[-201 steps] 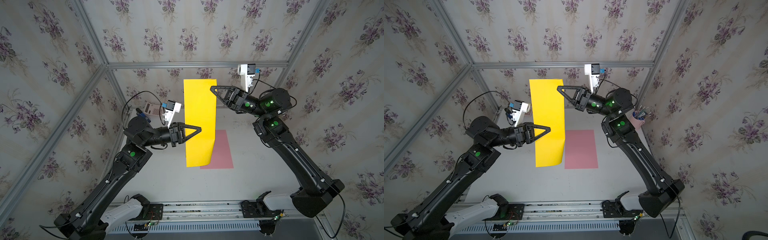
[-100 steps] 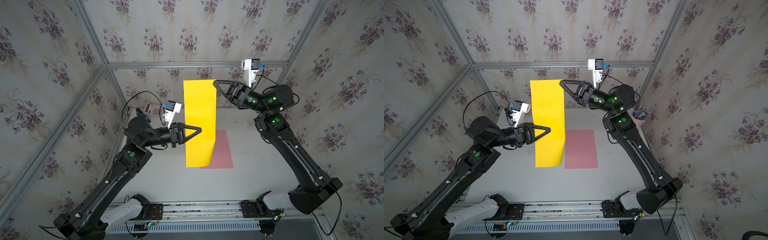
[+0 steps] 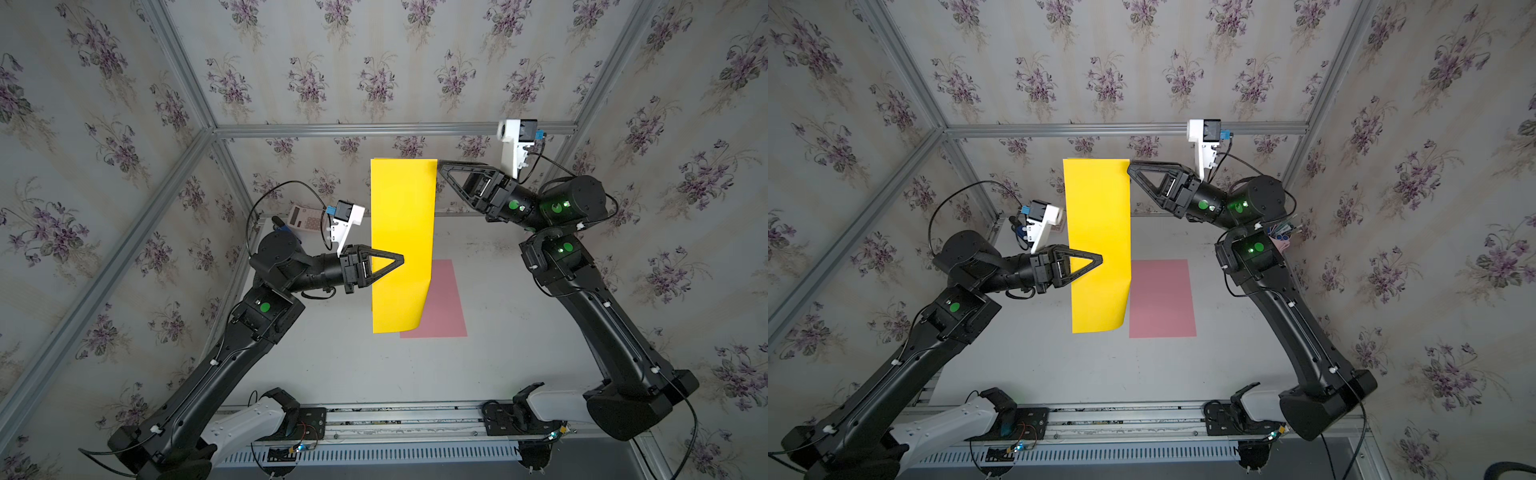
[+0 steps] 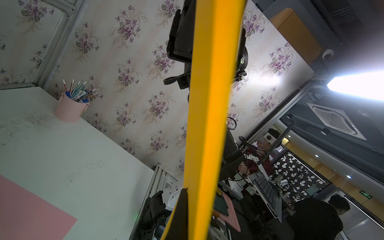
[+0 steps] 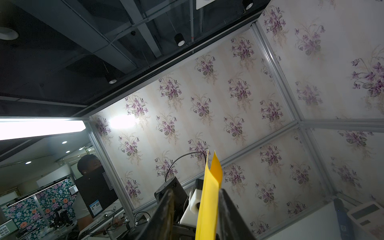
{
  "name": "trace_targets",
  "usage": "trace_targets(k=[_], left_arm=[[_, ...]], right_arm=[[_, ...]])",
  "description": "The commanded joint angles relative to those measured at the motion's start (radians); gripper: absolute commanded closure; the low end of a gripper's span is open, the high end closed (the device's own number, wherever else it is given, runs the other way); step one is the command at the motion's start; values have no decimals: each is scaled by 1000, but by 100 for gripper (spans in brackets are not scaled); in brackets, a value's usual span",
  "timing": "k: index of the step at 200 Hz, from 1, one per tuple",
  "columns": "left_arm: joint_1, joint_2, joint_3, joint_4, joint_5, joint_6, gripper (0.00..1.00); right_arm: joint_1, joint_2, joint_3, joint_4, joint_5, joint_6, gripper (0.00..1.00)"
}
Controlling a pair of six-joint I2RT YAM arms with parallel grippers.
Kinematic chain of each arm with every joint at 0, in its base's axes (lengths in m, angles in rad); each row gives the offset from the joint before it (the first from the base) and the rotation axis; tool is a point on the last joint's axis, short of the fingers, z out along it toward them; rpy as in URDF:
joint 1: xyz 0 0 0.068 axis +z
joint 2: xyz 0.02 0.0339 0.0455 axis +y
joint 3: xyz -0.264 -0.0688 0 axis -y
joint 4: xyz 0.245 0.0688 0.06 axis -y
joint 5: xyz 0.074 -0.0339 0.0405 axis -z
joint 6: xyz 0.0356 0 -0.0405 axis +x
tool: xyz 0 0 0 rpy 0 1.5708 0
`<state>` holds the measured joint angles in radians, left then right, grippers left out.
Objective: Fold the rectangular paper in half along the long edge
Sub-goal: Fold the paper.
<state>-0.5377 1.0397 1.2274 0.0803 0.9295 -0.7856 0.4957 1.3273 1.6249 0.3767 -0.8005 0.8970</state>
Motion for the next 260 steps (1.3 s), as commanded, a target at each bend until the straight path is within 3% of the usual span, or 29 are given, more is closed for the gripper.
trace_targets(k=[1,88,169,187,207,216,232,249,260], left_arm=[[-1,2,20,4,-13,23,100],[0,2,67,-10,-26,29,100],[-7,12,76,-8,-30,29,100],[-7,10,81,-17,-35,34,100],[-8,10,84,-27,-40,41,100],[-8,12,84,-33,-42,44,100],[-8,16,84,-37,-44,45,100],[-8,19,84,-36,-46,45,100],[-9,20,85,-35,-47,45,100]], right_arm=[[0,-33,-45,-29,-7,-1,54],[35,-191,-307,-160,42,-37,54],[153,-231,-327,-221,73,-65,56],[153,-240,-328,-234,72,-70,67],[154,-249,-335,-233,59,-64,88],[155,-253,-339,-238,54,-64,91],[154,-264,-346,-239,45,-63,89],[159,-268,-343,-256,27,-65,69],[163,-274,-348,-263,24,-70,70]])
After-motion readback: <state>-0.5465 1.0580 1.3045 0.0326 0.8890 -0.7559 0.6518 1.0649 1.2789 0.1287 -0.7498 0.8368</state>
